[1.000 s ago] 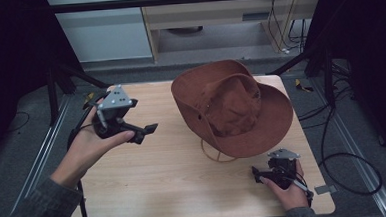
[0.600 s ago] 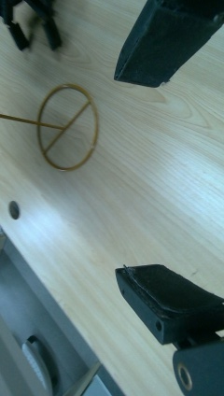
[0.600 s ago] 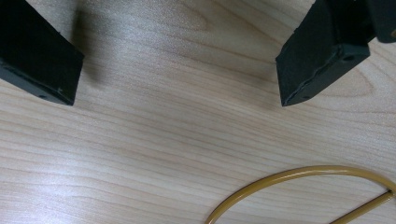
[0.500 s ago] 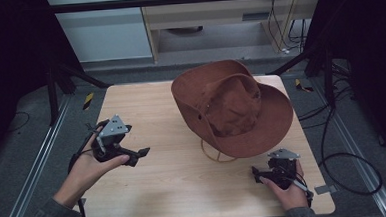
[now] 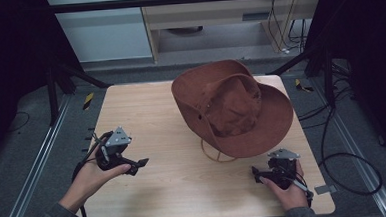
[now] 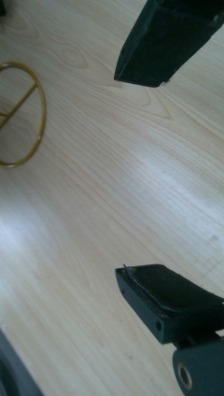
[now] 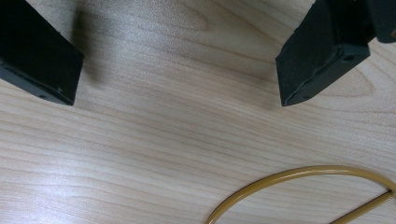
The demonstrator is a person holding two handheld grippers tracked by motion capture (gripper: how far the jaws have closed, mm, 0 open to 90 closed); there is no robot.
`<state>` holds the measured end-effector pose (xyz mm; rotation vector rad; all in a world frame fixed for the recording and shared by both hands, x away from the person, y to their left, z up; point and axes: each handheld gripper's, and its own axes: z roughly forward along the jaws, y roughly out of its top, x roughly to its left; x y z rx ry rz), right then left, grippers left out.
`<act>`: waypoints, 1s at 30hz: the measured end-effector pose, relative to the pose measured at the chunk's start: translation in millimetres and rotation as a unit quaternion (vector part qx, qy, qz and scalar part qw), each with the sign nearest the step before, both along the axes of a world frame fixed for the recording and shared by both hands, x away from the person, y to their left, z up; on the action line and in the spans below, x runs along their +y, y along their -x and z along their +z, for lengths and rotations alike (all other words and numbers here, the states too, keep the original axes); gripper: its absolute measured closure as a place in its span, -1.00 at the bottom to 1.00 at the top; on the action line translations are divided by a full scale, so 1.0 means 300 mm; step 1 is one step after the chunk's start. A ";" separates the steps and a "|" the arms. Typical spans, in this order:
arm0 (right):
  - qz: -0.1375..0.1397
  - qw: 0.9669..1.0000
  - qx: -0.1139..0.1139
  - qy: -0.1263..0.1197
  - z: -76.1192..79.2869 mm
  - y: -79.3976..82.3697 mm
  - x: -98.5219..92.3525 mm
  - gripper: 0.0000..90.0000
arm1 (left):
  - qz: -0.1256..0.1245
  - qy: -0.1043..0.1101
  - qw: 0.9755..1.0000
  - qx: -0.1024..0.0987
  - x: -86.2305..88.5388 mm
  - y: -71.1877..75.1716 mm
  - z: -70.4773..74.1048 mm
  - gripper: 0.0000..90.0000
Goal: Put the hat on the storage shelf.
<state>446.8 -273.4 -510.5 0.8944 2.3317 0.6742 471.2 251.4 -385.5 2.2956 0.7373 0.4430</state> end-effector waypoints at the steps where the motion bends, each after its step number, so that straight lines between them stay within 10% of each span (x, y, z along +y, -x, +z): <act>1: 0.000 1.000 0.000 0.000 0.000 0.000 0.000 -0.99 | 0.001 -0.002 1.000 0.003 0.004 0.001 -0.010 -0.87; 30: 0.000 1.000 0.000 0.001 0.001 0.000 0.000 -0.99 | 0.085 -0.024 0.995 0.044 0.164 -0.050 -0.328 -0.87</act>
